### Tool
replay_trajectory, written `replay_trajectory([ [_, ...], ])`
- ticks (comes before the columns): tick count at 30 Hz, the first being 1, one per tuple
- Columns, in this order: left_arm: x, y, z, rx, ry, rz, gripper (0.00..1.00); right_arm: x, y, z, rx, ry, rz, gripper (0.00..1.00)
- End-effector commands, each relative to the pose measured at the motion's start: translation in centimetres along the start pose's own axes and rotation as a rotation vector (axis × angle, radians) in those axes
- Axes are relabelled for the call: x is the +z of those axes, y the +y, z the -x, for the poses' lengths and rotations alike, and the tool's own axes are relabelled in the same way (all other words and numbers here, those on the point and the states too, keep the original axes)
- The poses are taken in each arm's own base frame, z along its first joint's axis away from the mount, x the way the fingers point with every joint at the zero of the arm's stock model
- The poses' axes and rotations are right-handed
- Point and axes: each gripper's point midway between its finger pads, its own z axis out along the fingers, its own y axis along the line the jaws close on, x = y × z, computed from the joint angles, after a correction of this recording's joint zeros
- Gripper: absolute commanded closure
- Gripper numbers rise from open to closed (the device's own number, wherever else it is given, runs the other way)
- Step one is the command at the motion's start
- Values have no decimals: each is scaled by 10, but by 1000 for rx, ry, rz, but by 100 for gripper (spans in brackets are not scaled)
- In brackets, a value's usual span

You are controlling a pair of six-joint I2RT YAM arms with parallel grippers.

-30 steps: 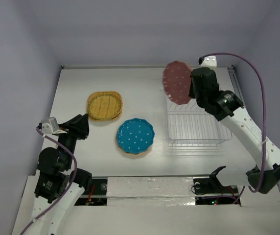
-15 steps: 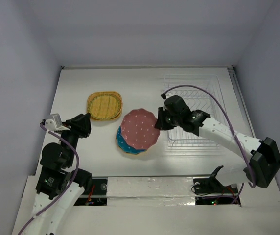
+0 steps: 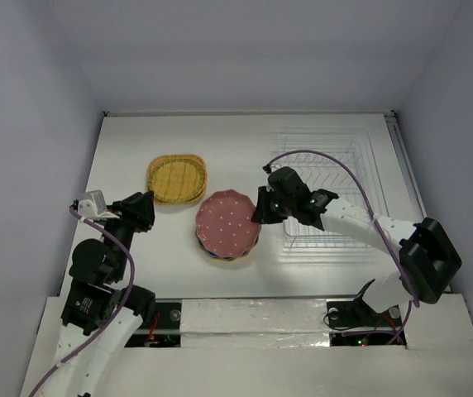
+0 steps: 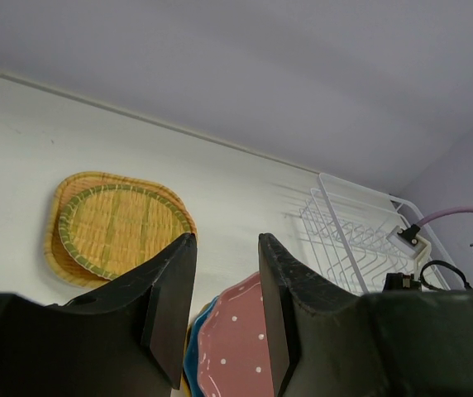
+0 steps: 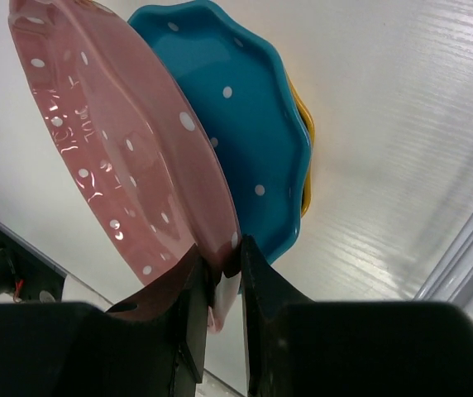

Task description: Unload the plates from the dish rack

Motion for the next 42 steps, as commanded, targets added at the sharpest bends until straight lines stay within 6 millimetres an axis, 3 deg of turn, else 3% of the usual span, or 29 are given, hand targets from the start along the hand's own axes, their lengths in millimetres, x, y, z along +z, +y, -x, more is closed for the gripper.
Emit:
replay_trajectory([
  [1, 4, -5, 2, -9, -7, -13, 67, -4, 41, 39, -6, -128, 137, 93],
  [3, 5, -4, 0, -7, -1, -11, 67, -1, 34, 33, -17, -117, 93, 88],
  [4, 5, -4, 0, -7, 0, -10, 67, -1, 31, 32, -19, -118, 79, 79],
  [8, 4, -4, 2, -7, -7, -13, 64, 0, 23, 23, -36, -100, 45, 60],
  [15, 2, -4, 3, -4, -3, -11, 59, 5, 20, 1, -94, -45, 4, 53],
  [18, 2, -4, 4, 2, 3, -9, 53, -1, 18, 1, -112, -70, -36, 42],
  [19, 3, -4, 3, 6, 5, -7, 51, -4, 19, 5, -115, -82, -38, 32],
  [23, 4, -5, 4, 8, 15, -3, 39, -30, 32, 22, -144, -165, -45, 12],
  [25, 5, -5, 4, 10, 21, 0, 34, -53, 51, 38, -160, -230, -7, 8],
  [27, 4, -9, 12, 11, 15, -3, 23, -73, 59, 54, -175, -304, 0, 9],
  [28, 4, -10, 15, 14, 12, -4, 20, -100, 71, 67, -175, -379, 39, 20],
  [29, 1, -14, 26, 12, -5, -12, 16, -120, 75, 81, -184, -459, 46, 33],
  [30, 0, -16, 31, 15, -9, -14, 14, -139, 78, 90, -183, -516, 65, 59],
  [31, -1, -19, 38, 18, -16, -17, 12, -182, 82, 102, -162, -618, 119, 100],
  [34, -12, -30, 71, 32, -62, -38, 5, -256, 74, 118, -143, -818, 161, 100],
  [35, -18, -36, 88, 27, -92, -51, 1, -302, 61, 122, -109, -939, 170, 100],
  [37, -25, -41, 101, 22, -121, -64, 1, -341, 44, 122, -66, -1040, 164, 100],
  [38, -30, -45, 112, 15, -152, -77, 1, -372, 25, 120, -21, -1119, 144, 100],
  [41, -40, -48, 127, 12, -208, -101, 1, -411, -7, 110, 78, -1223, 119, 100],
  [42, -43, -48, 129, 16, -218, -104, 1, -414, -14, 107, 95, -1238, 110, 100],
])
